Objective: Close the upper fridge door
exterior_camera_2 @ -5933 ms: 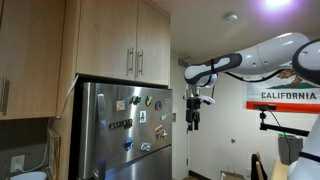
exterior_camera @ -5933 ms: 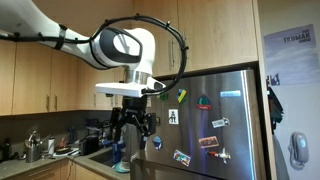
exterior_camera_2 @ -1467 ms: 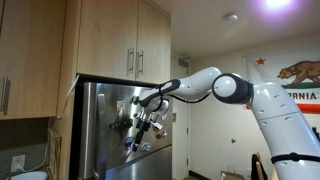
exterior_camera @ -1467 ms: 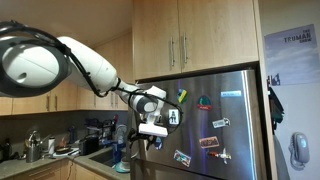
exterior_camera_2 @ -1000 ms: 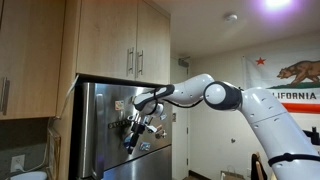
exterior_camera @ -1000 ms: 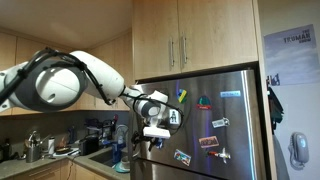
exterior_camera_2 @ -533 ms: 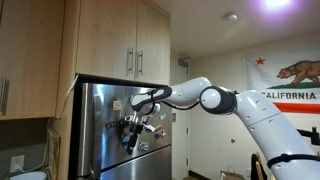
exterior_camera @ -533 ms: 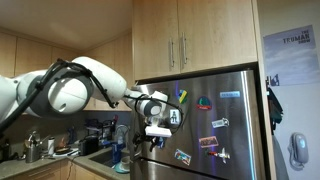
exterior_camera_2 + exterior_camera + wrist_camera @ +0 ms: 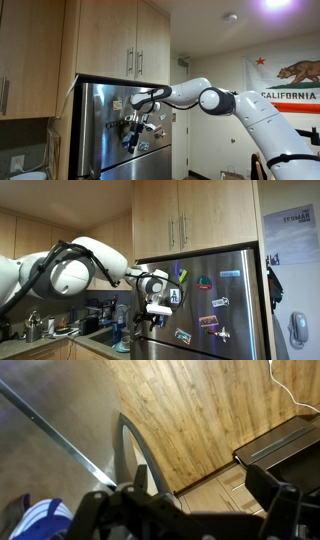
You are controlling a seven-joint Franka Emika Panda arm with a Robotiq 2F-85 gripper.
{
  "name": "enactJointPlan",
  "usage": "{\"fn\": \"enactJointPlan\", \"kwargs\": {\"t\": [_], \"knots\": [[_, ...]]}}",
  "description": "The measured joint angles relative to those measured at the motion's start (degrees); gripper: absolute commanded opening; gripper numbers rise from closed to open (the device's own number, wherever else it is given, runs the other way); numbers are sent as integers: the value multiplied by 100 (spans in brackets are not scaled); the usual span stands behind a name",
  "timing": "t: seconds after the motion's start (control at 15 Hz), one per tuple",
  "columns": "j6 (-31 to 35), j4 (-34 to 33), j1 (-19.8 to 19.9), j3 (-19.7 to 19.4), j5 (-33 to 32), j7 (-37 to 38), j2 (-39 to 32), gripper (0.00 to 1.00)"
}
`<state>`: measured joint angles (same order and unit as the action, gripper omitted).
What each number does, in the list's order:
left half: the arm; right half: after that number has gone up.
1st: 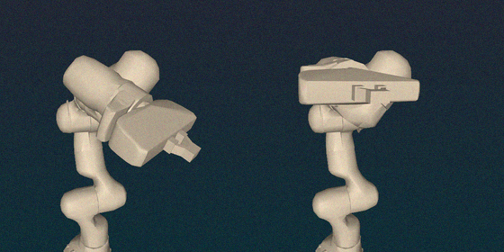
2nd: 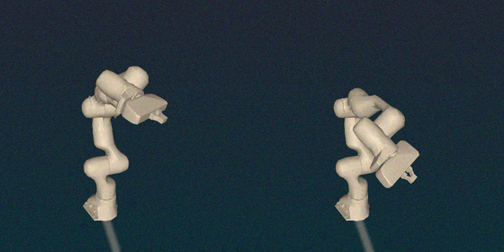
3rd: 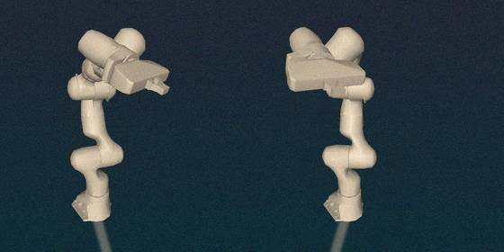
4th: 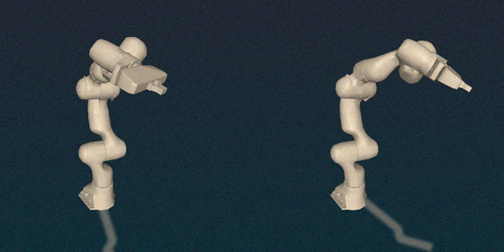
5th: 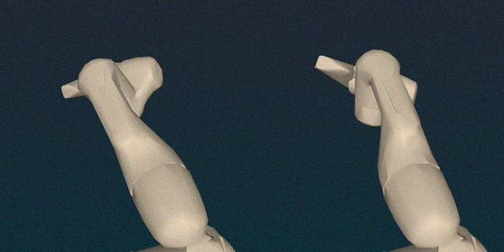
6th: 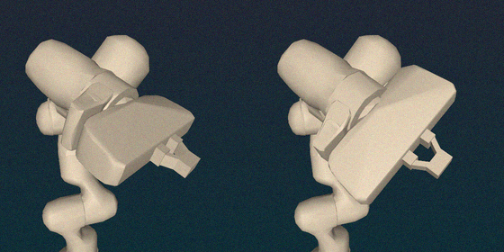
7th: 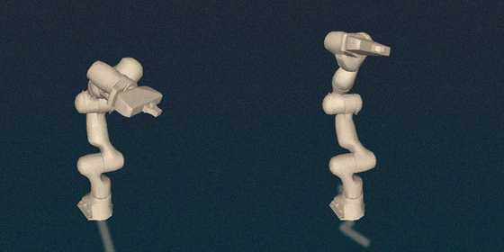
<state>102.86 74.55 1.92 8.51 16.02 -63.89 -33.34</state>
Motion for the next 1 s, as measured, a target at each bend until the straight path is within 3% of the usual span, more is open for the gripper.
{"fn": "enactJointPlan", "kwargs": {"t": [0.47,1.0], "knots": [[-72,8,25,0,30,51,19,100],[-464,6,-89,178,721,1778,29,100]]}}
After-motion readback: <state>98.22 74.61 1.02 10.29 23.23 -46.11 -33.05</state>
